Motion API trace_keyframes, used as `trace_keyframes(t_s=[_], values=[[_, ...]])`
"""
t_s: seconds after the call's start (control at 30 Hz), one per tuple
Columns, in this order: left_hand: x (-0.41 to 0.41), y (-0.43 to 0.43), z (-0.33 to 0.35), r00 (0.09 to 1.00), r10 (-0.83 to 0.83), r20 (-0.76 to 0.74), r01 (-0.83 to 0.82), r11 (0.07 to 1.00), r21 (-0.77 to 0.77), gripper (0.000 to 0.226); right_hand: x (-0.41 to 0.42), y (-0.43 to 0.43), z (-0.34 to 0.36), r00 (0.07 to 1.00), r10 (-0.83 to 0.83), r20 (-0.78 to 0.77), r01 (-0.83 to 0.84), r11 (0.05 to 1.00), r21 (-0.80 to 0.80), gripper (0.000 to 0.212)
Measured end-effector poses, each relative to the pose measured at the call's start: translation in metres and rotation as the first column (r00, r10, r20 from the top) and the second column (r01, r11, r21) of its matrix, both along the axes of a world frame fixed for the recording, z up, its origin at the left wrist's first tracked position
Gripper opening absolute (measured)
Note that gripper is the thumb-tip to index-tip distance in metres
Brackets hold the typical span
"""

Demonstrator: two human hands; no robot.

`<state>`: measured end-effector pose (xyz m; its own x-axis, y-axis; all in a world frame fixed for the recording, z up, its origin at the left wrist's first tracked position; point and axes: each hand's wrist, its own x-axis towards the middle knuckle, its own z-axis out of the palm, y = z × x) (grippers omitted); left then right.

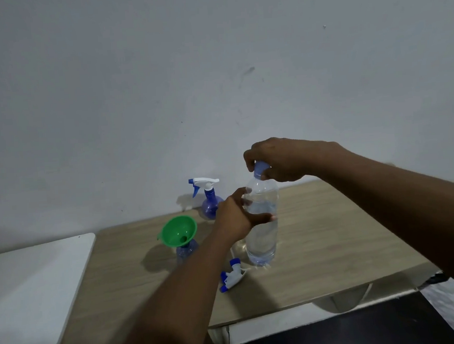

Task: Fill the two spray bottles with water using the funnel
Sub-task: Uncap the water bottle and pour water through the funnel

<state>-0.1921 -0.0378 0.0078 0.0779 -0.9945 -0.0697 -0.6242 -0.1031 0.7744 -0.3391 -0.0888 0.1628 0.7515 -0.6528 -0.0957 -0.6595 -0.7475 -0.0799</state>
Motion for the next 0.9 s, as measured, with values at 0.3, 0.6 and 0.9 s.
trace_keyframes(t_s=[0.3, 0.6, 0.9], values=[[0.005, 0.002, -0.008, 0.995, 0.019, -0.097, -0.026, 0.996, -0.08, 0.099, -0.057, -0.016, -0.072, 0.719, -0.456, 0.525, 0.408, 0.888, 0.212, 0.028], [0.005, 0.002, -0.014, 0.994, 0.022, -0.103, -0.032, 0.994, -0.104, 0.094, -0.08, 0.011, -0.283, 0.718, -0.694, 0.046, 0.612, 0.662, 0.432, 0.025], [0.005, 0.004, -0.01, 0.996, 0.012, -0.084, -0.02, 0.995, -0.094, 0.095, -0.074, 0.012, -0.308, 0.717, -0.695, 0.061, 0.589, 0.65, 0.48, 0.056]])
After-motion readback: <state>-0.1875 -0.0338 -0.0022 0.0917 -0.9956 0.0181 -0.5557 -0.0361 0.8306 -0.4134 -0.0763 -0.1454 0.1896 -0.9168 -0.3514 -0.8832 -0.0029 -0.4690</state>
